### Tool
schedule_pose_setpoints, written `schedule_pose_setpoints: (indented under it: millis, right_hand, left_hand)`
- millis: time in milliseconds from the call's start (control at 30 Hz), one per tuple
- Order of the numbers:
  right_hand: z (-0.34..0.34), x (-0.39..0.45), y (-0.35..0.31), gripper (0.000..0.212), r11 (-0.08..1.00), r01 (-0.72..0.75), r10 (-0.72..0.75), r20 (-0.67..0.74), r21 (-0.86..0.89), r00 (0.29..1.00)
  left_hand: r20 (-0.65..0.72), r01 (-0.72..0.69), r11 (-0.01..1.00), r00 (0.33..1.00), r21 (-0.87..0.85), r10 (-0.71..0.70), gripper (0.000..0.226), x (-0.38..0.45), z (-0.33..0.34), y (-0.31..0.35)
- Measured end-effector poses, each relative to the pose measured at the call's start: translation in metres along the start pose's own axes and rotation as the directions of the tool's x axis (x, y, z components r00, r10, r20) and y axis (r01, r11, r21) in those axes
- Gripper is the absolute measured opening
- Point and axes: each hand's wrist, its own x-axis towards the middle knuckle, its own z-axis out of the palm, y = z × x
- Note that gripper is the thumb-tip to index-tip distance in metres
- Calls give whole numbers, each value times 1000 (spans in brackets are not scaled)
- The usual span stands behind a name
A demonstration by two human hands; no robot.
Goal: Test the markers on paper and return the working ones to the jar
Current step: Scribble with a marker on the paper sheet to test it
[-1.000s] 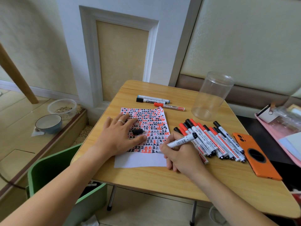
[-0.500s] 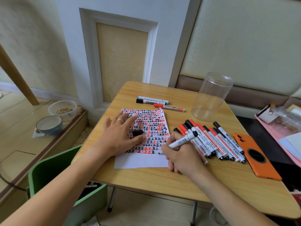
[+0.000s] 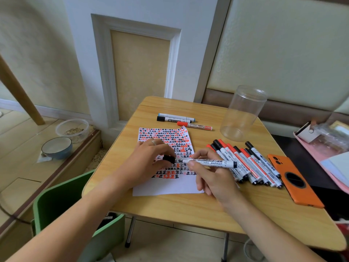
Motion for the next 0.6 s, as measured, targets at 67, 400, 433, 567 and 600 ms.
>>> schedule_pose_setpoints:
  millis: [67, 400, 433, 567, 600]
  right_hand:
    - [0, 0, 0, 14, 999, 25, -26, 22, 42, 999]
    - [0, 0, 2, 25, 997, 37, -40, 56, 62, 998]
    - [-1, 0, 1, 24, 997, 33, -37, 64, 67, 997]
    - [-3, 1, -1, 27, 993, 9, -20, 90, 119, 996]
    - [-3, 1, -2, 29, 989, -7, -5, 80, 150, 997]
  left_hand:
    - [-7, -38, 998, 999, -42, 37, 20, 0, 1, 3]
    - [-22, -114, 967, 993, -229, 112, 14, -2, 7, 27]
    - [-28, -115, 961, 993, -250, 112, 12, -2, 7, 28]
    - [-23, -85, 940, 996, -330, 82, 7, -3, 4, 26]
    - [-24, -65, 940, 998, -336, 60, 7, -3, 2, 23]
